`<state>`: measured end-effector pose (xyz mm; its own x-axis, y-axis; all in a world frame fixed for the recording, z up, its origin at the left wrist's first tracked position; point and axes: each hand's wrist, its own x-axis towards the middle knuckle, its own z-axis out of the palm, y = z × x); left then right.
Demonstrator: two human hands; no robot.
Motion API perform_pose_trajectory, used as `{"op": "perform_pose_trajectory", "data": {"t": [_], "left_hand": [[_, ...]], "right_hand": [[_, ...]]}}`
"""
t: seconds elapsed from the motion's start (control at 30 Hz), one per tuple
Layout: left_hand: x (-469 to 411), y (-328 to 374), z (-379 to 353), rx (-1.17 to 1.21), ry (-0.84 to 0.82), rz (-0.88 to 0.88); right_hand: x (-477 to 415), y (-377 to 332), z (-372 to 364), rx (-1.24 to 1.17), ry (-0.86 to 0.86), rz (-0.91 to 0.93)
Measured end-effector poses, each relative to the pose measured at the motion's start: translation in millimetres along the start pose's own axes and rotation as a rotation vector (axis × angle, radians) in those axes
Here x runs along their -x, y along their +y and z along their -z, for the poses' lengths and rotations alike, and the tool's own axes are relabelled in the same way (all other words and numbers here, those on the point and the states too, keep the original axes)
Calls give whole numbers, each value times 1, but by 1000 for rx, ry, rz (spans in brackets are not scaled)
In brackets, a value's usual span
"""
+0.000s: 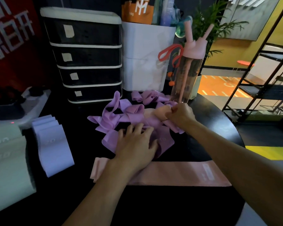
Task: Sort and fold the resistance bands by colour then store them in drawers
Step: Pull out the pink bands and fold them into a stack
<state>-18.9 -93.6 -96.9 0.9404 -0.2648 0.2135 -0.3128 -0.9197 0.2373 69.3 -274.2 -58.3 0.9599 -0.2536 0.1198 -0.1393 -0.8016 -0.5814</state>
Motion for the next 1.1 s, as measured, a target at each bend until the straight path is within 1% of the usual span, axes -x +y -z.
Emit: {"op": "perform_pose_trajectory", "data": {"t": [0.13,0.3,0.43,0.5,0.57,0.67,0.73,0.8,0.87,0.9,1.0,1.1], "left_hand": [[2,2,4,-6,-12,1],[5,1,7,-14,10,-15],[4,4,11,15,-33,22],[5,6,16,4,28,40],[6,8,23,24,120,40],[2,13,35,232,246,-28],[-1,18,47,399,354,-72],[-6,25,63,588,418,-86],[-12,31,82,748,449,-78],[-16,33,92,790,464,-69],[-30,38,115,866,472,-58],[-36,42,127,924,430,-63]], "right_hand": [[3,-6,10,-101,54,76],[15,-27,48,-242,127,161],[16,-36,76,-379,217,204],[20,-40,88,-442,249,232],[28,-45,98,-515,244,276],[41,-55,112,-595,214,349],[47,-60,121,-601,216,390],[50,-66,129,-594,225,432],[54,-73,138,-603,235,476],[57,-76,142,-614,238,490],[65,-84,153,-646,249,525],[73,-89,161,-680,258,538]]}}
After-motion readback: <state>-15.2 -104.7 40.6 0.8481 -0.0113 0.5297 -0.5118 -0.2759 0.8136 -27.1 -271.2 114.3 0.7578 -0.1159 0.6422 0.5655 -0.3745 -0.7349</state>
